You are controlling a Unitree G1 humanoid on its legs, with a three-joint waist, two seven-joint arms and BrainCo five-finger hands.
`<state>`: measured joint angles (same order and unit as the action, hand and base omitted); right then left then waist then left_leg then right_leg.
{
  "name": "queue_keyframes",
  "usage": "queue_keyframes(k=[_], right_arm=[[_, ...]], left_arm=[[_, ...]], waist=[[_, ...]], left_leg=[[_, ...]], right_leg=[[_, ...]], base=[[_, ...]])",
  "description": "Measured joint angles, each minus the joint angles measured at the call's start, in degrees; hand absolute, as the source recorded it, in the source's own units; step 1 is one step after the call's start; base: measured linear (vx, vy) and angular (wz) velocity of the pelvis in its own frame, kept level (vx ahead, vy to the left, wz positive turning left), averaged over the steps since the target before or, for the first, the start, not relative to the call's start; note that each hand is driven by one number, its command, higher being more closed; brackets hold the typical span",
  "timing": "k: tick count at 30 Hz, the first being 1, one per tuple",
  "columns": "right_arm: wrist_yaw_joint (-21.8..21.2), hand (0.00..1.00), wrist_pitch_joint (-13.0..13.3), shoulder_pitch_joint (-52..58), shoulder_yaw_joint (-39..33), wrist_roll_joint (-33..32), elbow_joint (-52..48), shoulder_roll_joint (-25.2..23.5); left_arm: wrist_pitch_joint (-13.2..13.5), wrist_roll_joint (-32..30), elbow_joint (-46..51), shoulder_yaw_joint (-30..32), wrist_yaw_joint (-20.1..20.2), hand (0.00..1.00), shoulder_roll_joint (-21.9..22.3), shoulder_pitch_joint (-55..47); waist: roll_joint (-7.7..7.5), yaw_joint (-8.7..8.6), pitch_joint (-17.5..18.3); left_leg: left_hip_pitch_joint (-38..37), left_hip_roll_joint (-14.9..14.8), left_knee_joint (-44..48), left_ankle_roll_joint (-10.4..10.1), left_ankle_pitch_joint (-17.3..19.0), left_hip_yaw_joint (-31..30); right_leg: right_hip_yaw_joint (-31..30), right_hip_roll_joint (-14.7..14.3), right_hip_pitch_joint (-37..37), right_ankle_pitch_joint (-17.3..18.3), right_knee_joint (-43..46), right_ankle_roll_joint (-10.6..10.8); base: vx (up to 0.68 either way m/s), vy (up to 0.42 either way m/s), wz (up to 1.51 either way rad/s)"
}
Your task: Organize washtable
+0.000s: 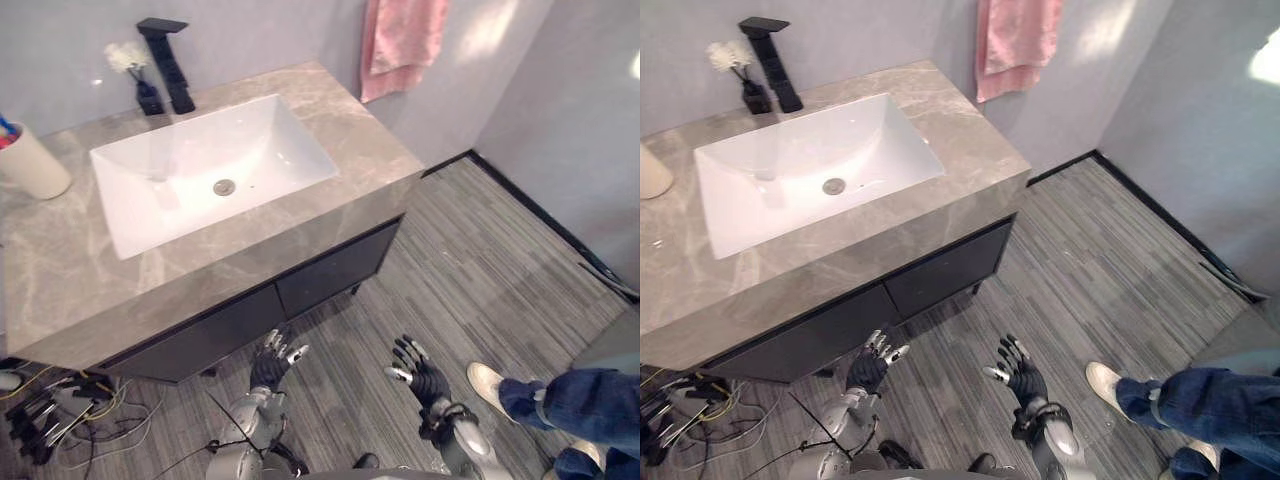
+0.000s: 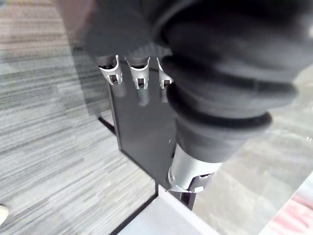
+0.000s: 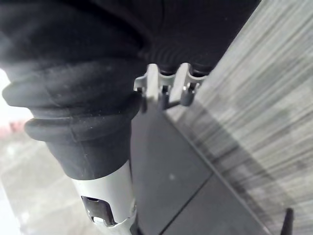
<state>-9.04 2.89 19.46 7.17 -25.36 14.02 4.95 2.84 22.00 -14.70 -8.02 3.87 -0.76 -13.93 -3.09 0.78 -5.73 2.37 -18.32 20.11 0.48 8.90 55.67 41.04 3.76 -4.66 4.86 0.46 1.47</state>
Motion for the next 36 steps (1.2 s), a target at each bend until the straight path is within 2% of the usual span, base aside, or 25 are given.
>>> queue_keyframes(k=[4,6,9,11,12,13,14,15,16,17,18,19,20,21,22,24,25,26,27,29,31,33,34,35,36], right_arm=[[-0.1,0.0,0.0,2.3,-0.4,-1.2,0.0,-0.5],[-0.2,0.0,0.0,1.9,-0.6,-1.1,-0.1,-1.4],[-0.1,0.0,0.5,-0.3,-0.8,-2.2,-1.5,-2.0],[-0.1,0.0,1.4,-2.2,-0.9,-3.5,-1.9,-2.3],[0.0,0.0,2.0,-3.7,-0.4,-3.9,-1.7,-2.5],[-0.1,0.0,2.8,-5.8,0.1,-4.1,-0.3,-2.5],[-0.2,0.0,2.9,-7.3,0.5,-4.3,1.1,-2.2],[0.0,0.0,2.8,-9.7,0.4,-4.4,4.2,-1.6],[0.1,0.0,2.7,-11.5,0.4,-4.4,6.1,-1.4],[0.1,0.0,2.7,-11.4,0.3,-4.4,6.1,-1.3],[0.0,0.0,2.7,-11.1,0.4,-4.5,6.3,-1.1],[-0.1,0.0,2.6,-10.8,0.4,-4.5,6.3,-1.0],[-0.2,0.0,2.2,-9.3,-0.5,-4.5,6.1,-1.6],[-0.2,0.0,2.1,-8.1,-0.9,-4.5,5.7,-1.8],[-0.5,0.0,1.2,-6.4,-1.9,-4.5,4.8,-2.2],[-1.0,0.0,0.6,-4.8,-2.9,-4.7,3.2,-3.7],[-1.1,0.0,0.6,-3.7,-3.2,-5.3,1.9,-4.7],[-1.2,0.0,0.6,-2.7,-3.2,-5.6,1.3,-5.2],[-1.3,0.0,0.5,-2.5,-3.2,-5.6,1.2,-5.4],[-1.3,0.0,0.3,-2.1,-3.2,-5.5,1.2,-5.9],[-1.3,0.0,0.2,-1.9,-3.2,-5.4,1.2,-5.9],[-1.4,0.0,0.1,-0.6,-4.1,-4.6,-1.1,-6.1],[-1.4,0.0,0.2,-0.6,-4.3,-3.6,-3.4,-5.9],[-1.3,0.0,0.3,-1.2,-4.5,-3.3,-4.4,-6.5],[-1.3,0.0,0.6,-1.4,-6.4,-2.9,-5.9,-7.2]], left_arm=[[-0.1,-0.7,-1.7,-1.0,-0.2,0.0,0.0,0.2],[-0.1,-0.7,-1.7,-1.0,-0.3,0.0,-0.2,0.6],[-0.1,-2.7,-1.7,-1.0,-0.4,0.0,-0.7,1.3],[-0.1,-3.0,-1.5,0.0,-0.7,0.0,-0.6,0.9],[0.0,-3.0,-0.3,1.6,-1.6,0.0,-0.2,-0.8],[0.3,-2.9,1.1,3.5,-2.2,0.0,0.3,-2.6],[0.7,-2.8,1.8,4.1,-2.9,0.0,0.9,-3.3],[1.2,-2.4,2.9,4.9,-3.6,0.0,1.3,-4.4],[1.5,-2.4,3.5,5.7,-4.2,0.0,1.5,-5.1],[1.5,-2.4,3.6,6.2,-4.4,0.0,1.6,-5.1],[1.6,-2.4,4.5,7.1,-5.0,0.0,1.8,-5.7],[1.8,-2.4,6.1,7.6,-5.3,0.0,2.3,-6.9],[2.2,-2.4,6.7,7.8,-5.3,0.0,1.5,-7.1],[2.3,-2.4,7.1,7.8,-5.2,0.0,1.2,-6.8],[2.6,-2.4,7.8,7.6,-4.8,0.0,1.2,-6.6],[2.7,-2.5,8.6,6.4,-3.7,0.0,1.3,-7.2],[2.7,-2.6,9.1,5.1,-3.2,0.0,1.4,-7.3],[2.6,-2.6,9.9,3.8,-2.5,0.0,1.6,-7.5],[2.6,-2.6,10.2,3.2,-2.5,0.0,1.6,-7.2],[2.7,-2.5,10.8,2.2,-2.5,0.0,1.8,-6.7],[2.7,-2.5,10.8,1.8,-2.6,0.0,1.8,-6.5],[2.7,-2.5,10.6,1.1,-2.6,0.0,2.2,-5.3],[2.7,-2.5,10.5,1.1,-2.7,0.0,2.4,-4.4],[2.7,-2.5,10.1,0.9,-2.7,0.0,1.8,-3.7],[2.6,-2.6,9.0,-0.9,-2.7,0.0,0.7,0.1]], waist=[[-0.29,-0.26,0.1],[-0.4,-1.48,0.1],[-0.66,-1.81,0.1],[-0.82,-1.61,0.1],[-0.76,-1.65,0.1],[-0.81,-1.09,0.0],[-0.2,-0.29,-0.1],[1.07,0.41,-0.3],[1.89,0.34,-0.5],[2.24,0.24,-0.7],[2.53,0.22,-0.6],[3.34,0.18,-0.1],[2.69,-0.52,0.0],[2.22,-0.81,0.1],[1.59,-1.02,0.4],[1.51,-1.72,0.6],[0.87,-1.97,1.1],[1.81,-1.96,1.4],[1.12,-2.09,1.8],[1.61,-2.55,1.5],[1.71,-3.2,1.5],[2.46,-3.48,1.3],[2.14,-3.65,0.9],[0.21,-3.23,-0.2],[0.92,-3.82,-0.8]], left_leg=[[-3.1,0.3,-0.4,0.0,0.0,1.7],[-3.5,0.5,-1.1,-0.1,0.1,3.0],[-3.8,0.9,-0.5,-0.1,0.0,3.1],[-3.9,0.0,3.9,0.0,0.0,-7.2],[-2.8,-0.6,9.6,0.6,0.0,-17.3],[-1.1,1.4,12.2,0.8,3.6,-29.4],[-0.9,3.2,11.9,0.0,5.7,-35.6],[-0.5,6.8,11.8,-1.0,8.2,-46.3],[0.6,10.2,11.8,-1.5,10.2,-56.6],[1.2,11.8,11.6,-1.9,11.0,-60.7],[0.9,14.5,8.3,-2.9,11.7,-67.3],[-0.8,15.0,5.5,-2.6,13.6,-69.7],[-1.5,15.5,4.0,-1.1,13.8,-67.5],[-1.5,15.9,4.1,-0.9,13.7,-66.3],[-2.0,16.9,3.7,-0.7,13.7,-63.7],[-3.7,18.2,0.8,1.0,12.6,-59.6],[-4.9,18.8,-1.1,1.8,12.1,-57.2],[-5.2,19.2,-2.1,1.8,12.1,-55.1],[-5.4,19.3,-2.4,1.8,12.1,-53.8],[-7.5,19.4,-3.5,1.8,12.1,-48.9],[-8.6,19.4,-4.2,1.8,12.1,-46.8],[-9.6,19.4,-3.6,1.7,12.0,-41.9],[-7.4,19.3,1.2,-0.3,10.9,-37.7],[-5.0,18.7,5.2,-0.3,11.1,-36.2],[-3.1,15.9,3.9,3.8,10.9,-33.2]], right_leg=[[-2.9,0.3,-1.3,-0.2,-0.5,-0.3],[-4.3,0.2,-0.5,-0.9,-0.9,-0.5],[-8.4,0.1,1.4,-1.8,-1.1,-0.8],[-14.2,-0.5,1.5,-2.4,-0.8,-1.2],[-19.6,-1.0,1.3,-2.7,-0.1,-1.6],[-26.5,-1.3,2.7,-2.8,1.4,-1.7],[-30.3,-1.9,3.8,-2.7,2.3,-1.8],[-37.5,-3.9,5.5,-2.9,3.2,-2.6],[-43.2,-5.6,6.7,-3.3,3.5,-3.1],[-45.4,-6.1,7.0,-3.5,3.6,-3.4],[-49.9,-6.9,8.5,-3.6,4.8,-3.1],[-52.2,-7.7,9.8,-3.7,5.4,-2.0],[-54.7,-7.4,10.6,-5.3,5.3,0.8],[-55.9,-7.2,10.6,-5.8,5.3,1.5],[-58.0,-6.3,10.7,-6.7,4.7,3.1],[-61.9,-5.2,10.9,-7.2,3.6,3.8],[-63.7,-4.7,11.1,-7.7,2.9,4.6],[-65.7,-4.5,11.9,-8.2,2.2,5.1],[-66.5,-4.6,12.1,-8.4,2.2,5.4],[-69.0,-4.9,12.3,-8.8,2.2,5.7],[-70.0,-5.5,12.3,-9.0,2.3,5.7],[-71.2,-7.8,13.3,-12.1,2.6,5.2],[-71.6,-7.8,14.7,-14.6,3.2,3.3],[-72.1,-6.7,15.3,-15.7,3.3,3.2],[-71.0,-6.9,15.8,-20.4,0.0,3.4]], base=[[-0.07,0.118,-0.37],[-0.08,0.119,-0.29],[-0.12,0.133,-0.72],[-0.13,0.092,-1.56],[-0.09,0.13,-2.5],[-0.09,0.174,-2.74],[-0.11,0.238,-3.09],[-0.15,0.264,-2.98],[-0.17,0.255,-2.81],[-0.21,0.3,-2.45],[-0.16,0.245,-2.15],[-0.12,0.302,-2.23],[-0.02,0.19,-1.43],[0.02,0.243,-1.09],[0.01,0.276,-0.95],[0.0,0.265,-0.97],[0.01,0.177,-0.91],[0.02,0.162,-0.95],[0.04,0.13,-0.86],[0.06,0.113,-0.97],[0.08,0.079,-0.87],[0.06,0.079,-1.28],[-0.02,0.085,-1.31],[-0.13,0.023,-1.42],[-0.18,-0.032,-1.42]])
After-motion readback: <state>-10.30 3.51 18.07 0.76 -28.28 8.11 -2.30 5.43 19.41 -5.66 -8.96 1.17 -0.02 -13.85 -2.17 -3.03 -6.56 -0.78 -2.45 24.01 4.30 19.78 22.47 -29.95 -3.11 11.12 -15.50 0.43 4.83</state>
